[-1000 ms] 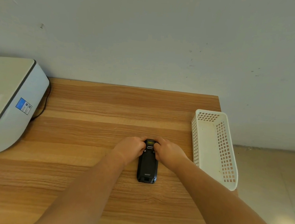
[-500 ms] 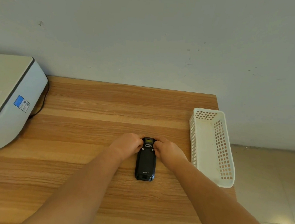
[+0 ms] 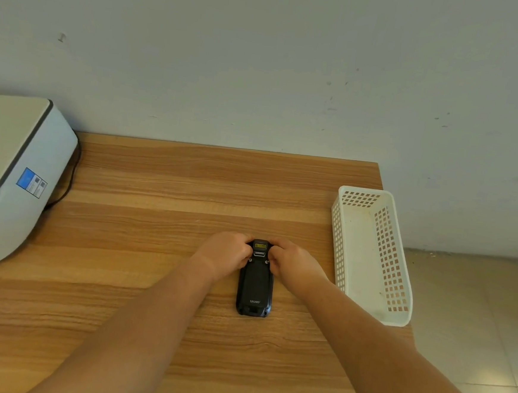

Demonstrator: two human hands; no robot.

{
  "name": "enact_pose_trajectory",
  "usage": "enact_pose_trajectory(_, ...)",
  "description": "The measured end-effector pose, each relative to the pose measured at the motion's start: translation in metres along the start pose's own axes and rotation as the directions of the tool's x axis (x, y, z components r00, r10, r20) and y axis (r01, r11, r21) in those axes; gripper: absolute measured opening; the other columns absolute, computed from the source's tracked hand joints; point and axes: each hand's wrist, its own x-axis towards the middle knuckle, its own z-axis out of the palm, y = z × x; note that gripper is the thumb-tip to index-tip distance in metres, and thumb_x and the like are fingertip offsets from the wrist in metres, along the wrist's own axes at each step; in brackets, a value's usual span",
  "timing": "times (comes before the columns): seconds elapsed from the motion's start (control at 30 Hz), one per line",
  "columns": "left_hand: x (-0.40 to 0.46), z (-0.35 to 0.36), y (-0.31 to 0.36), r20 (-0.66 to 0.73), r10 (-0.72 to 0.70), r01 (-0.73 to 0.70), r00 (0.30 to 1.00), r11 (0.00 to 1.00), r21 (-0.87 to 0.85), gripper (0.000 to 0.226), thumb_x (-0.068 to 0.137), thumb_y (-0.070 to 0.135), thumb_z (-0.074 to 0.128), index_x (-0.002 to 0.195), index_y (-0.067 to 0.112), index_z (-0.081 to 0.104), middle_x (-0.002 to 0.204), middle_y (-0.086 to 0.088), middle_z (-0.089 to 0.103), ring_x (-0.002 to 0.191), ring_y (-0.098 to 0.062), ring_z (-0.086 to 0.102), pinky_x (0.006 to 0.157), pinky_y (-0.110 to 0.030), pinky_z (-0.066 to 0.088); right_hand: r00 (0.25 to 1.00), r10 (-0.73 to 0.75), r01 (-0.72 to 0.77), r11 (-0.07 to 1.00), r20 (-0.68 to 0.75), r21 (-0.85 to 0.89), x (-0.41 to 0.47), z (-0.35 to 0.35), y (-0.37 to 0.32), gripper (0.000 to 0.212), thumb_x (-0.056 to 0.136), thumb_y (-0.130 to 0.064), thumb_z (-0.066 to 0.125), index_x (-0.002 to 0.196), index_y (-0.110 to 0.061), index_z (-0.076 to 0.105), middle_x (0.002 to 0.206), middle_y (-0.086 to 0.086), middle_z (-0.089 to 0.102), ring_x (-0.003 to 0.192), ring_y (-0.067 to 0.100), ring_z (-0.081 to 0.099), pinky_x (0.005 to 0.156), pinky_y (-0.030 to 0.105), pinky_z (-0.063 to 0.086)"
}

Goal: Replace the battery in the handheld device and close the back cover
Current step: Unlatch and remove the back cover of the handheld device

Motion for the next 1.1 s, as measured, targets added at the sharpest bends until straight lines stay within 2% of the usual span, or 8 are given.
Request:
enact_pose_trajectory(0.17, 0.001, -0.001, 0.002, 0.0, 0.015, -0.015, 1.0, 0.999, 0.042, 0.024, 0.097, 0.018, 0.052, 0.112, 0.006, 0.066, 0.126, -0.01, 0.058, 0.108, -0.028, 0.059, 0.083, -0.038, 0.051, 0.999, -0.027, 0.027, 1.0, -0.023, -0.003, 0.0, 0.003, 0.002, 0.026, 0.096, -0.017, 0.052, 0.114, -0.004, 0.065, 0.14, 0.005, 0.052, 0.108, 0.027, 0.062, 0.088, 0.034, 0.052)
enact_pose_trajectory(0.3, 0.004, 0.001, 0.0, -0.013, 0.003, -0.002, 1.0, 0.999, 0.044, 0.019, 0.097, 0.017, 0.052, 0.105, 0.008, 0.067, 0.115, -0.008, 0.062, 0.101, -0.025, 0.06, 0.079, -0.036, 0.051, 0.998, -0.06, 0.059, 0.998, -0.037, -0.016, -0.001, 0.004, 0.001, 0.026, 0.097, -0.018, 0.052, 0.114, -0.004, 0.064, 0.137, 0.006, 0.054, 0.102, 0.026, 0.062, 0.083, 0.034, 0.053)
enact_pose_trajectory(0.4, 0.006, 0.0, -0.006, -0.022, 0.011, -0.011, 1.0, 1.0, -0.004, 0.017, 0.096, 0.016, 0.052, 0.1, 0.011, 0.068, 0.107, -0.004, 0.064, 0.095, -0.022, 0.062, 0.075, -0.032, 0.05, 0.996, -0.07, 0.069, 0.998, -0.05, -0.013, -0.003, 0.008, 0.0, 0.022, 0.095, -0.016, 0.053, 0.109, -0.003, 0.065, 0.135, 0.007, 0.055, 0.099, 0.027, 0.063, 0.079, 0.035, 0.054)
enact_pose_trajectory(0.5, 0.006, -0.001, -0.01, -0.04, -0.001, -0.002, 0.999, 0.996, -0.084, 0.017, 0.096, 0.018, 0.053, 0.098, 0.013, 0.069, 0.104, -0.001, 0.065, 0.094, -0.02, 0.063, 0.078, -0.033, 0.052, 0.997, -0.061, 0.061, 0.998, -0.049, 0.008, -0.004, 0.006, 0.0, 0.023, 0.096, -0.016, 0.052, 0.11, -0.004, 0.065, 0.138, 0.006, 0.053, 0.102, 0.027, 0.062, 0.081, 0.035, 0.053)
enact_pose_trajectory(0.63, 0.003, 0.003, -0.017, -0.011, -0.027, 0.025, 1.0, 0.982, -0.189, 0.022, 0.097, 0.024, 0.054, 0.108, 0.017, 0.071, 0.116, 0.002, 0.066, 0.103, -0.017, 0.062, 0.089, -0.035, 0.05, 0.996, -0.085, 0.087, 0.995, 0.029, -0.043, 0.001, -0.005, 0.002, 0.028, 0.1, -0.023, 0.046, 0.118, -0.01, 0.063, 0.143, 0.001, 0.047, 0.107, 0.022, 0.059, 0.087, 0.032, 0.051)
enact_pose_trajectory(0.77, -0.002, 0.005, -0.018, -0.015, -0.017, 0.014, 1.0, 0.982, -0.186, 0.024, 0.096, 0.025, 0.056, 0.115, 0.017, 0.07, 0.127, 0.001, 0.063, 0.112, -0.017, 0.06, 0.097, -0.036, 0.047, 0.99, -0.118, 0.125, 0.987, 0.071, -0.103, 0.004, -0.008, 0.001, 0.028, 0.099, -0.023, 0.047, 0.118, -0.009, 0.062, 0.142, 0.004, 0.047, 0.104, 0.025, 0.06, 0.084, 0.035, 0.053)
enact_pose_trajectory(1.1, -0.004, 0.003, -0.009, 0.017, -0.03, 0.032, 0.999, 0.992, -0.123, 0.027, 0.1, 0.024, 0.048, 0.109, 0.012, 0.071, 0.123, -0.002, 0.062, 0.101, -0.023, 0.062, 0.084, -0.036, 0.05, 0.981, -0.189, 0.192, 0.967, 0.033, -0.165, 0.007, -0.002, 0.006, 0.024, 0.095, -0.02, 0.053, 0.11, -0.005, 0.066, 0.129, 0.011, 0.057, 0.089, 0.029, 0.064, 0.068, 0.038, 0.056)
